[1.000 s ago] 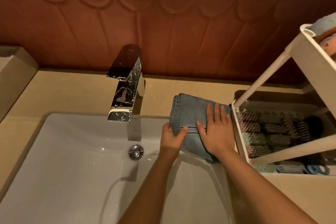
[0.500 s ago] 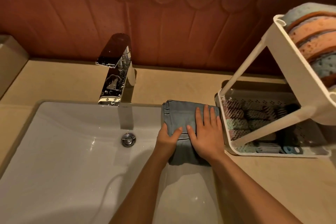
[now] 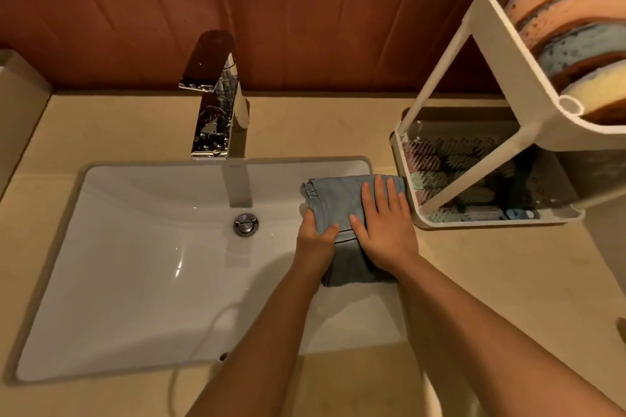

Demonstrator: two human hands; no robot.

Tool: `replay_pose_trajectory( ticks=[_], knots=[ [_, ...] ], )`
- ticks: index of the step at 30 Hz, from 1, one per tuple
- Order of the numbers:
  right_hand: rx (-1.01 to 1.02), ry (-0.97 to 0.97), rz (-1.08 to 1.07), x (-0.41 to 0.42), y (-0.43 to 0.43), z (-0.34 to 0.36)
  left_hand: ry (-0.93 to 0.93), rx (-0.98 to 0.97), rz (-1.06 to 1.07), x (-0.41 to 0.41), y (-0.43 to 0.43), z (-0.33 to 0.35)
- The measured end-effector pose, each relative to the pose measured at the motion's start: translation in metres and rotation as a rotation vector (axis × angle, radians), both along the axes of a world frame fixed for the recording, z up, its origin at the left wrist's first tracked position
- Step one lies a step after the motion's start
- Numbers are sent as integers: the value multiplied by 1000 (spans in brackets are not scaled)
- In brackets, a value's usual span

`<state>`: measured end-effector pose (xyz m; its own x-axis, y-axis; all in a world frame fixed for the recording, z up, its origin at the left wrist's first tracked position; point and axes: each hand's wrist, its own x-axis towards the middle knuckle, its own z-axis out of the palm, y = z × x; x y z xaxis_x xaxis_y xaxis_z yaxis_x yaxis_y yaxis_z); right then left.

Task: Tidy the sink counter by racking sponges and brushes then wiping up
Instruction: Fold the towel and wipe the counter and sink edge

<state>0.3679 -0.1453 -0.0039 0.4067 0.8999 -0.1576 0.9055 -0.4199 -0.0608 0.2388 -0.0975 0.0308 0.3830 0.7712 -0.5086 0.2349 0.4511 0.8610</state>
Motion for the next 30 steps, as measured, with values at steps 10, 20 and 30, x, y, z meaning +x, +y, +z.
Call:
replay_pose_trajectory(
  ticks=[10,20,30],
  knots=[
    [-19,111,106,-16,-91,10,33,-168,-56,-20,-74,8],
    [-33,191,-4,-11,-151,14,-23,35,-246,-22,-122,31],
    [-84,127,48,65,-206,17,522,450,-607,19,-167,20]
  ],
)
